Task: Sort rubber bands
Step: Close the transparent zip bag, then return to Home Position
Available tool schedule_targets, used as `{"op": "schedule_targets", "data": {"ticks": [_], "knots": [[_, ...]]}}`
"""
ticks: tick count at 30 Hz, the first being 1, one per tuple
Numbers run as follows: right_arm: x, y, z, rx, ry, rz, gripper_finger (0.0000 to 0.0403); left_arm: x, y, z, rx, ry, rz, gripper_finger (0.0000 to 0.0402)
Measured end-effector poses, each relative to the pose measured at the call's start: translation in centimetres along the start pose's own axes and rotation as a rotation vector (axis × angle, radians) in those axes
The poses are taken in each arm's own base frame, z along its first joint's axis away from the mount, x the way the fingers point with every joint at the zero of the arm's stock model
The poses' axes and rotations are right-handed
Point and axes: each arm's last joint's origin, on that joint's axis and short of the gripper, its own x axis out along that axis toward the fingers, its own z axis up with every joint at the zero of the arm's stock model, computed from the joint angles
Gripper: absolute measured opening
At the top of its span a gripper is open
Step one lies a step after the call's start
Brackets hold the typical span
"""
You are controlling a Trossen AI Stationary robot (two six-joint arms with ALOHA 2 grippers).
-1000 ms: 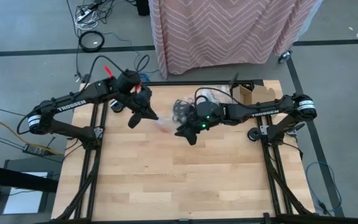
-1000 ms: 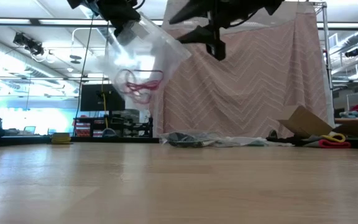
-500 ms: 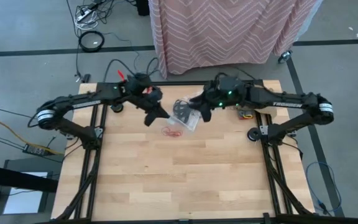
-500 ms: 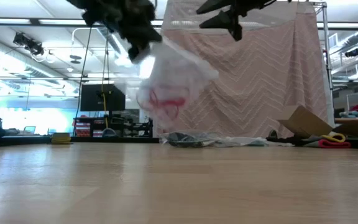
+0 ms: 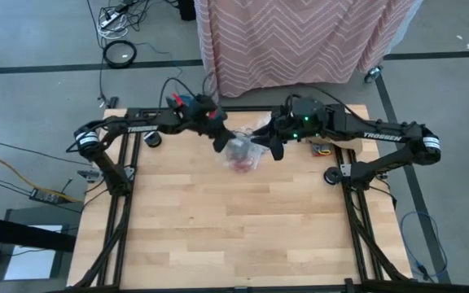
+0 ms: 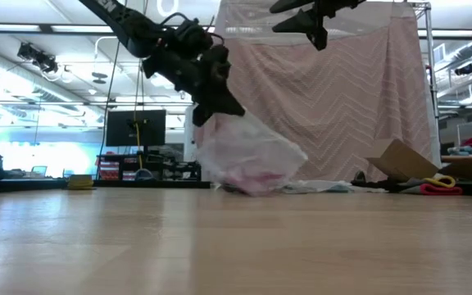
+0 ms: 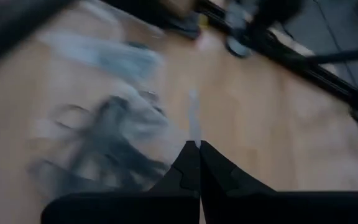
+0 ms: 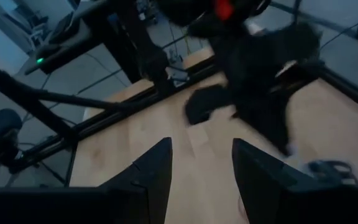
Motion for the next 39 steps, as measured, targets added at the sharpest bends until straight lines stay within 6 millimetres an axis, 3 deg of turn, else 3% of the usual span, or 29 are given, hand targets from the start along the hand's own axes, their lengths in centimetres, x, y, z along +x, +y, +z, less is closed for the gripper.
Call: {"op": "schedule_targets", "data": {"ticks": [5, 10, 17, 23, 27, 31, 35, 39], "knots": [[0.0, 0.2, 0.0, -0.002, -0.001, 0.005, 0.0156, -0.8, 3.3, 0.2, -0.003, -0.022, 0.136, 0.0000], [0.0, 0.0, 0.0, -0.005, -0.020, -0.052, 0.0155, -0.3, 6.3, -1.7, -0.134, 0.098, 0.127, 0.0014], [0.0, -0.2, 0.0, -0.051, -0.026, -0.085, 0.0155, -0.3, 6.8, -1.9, -0.156, 0.112, 0.092, 0.0083], [0.0, -0.5, -0.1, -0.073, -0.012, -0.124, 0.0155, -2.7, 6.4, -0.2, -0.147, 0.021, 0.089, 0.0127], [0.0, -0.8, -0.2, -0.069, 0.005, -0.137, 0.0155, -5.2, 6.3, 1.5, -0.116, -0.096, 0.096, 0.0132], [-0.2, -0.9, 0.0, -0.050, -0.004, -0.119, 0.0155, -8.1, 5.5, 3.2, -0.117, -0.209, -0.038, 0.0132], [-1.9, -0.2, 1.3, -0.022, -0.088, 0.028, 0.0155, -11.6, 2.6, 5.0, -0.071, -0.308, -0.224, 0.0132], [-5.5, 0.9, 2.3, -0.068, -0.233, 0.097, 0.0150, -16.2, -1.8, 6.1, 0.043, -0.458, -0.225, 0.0131]]}}
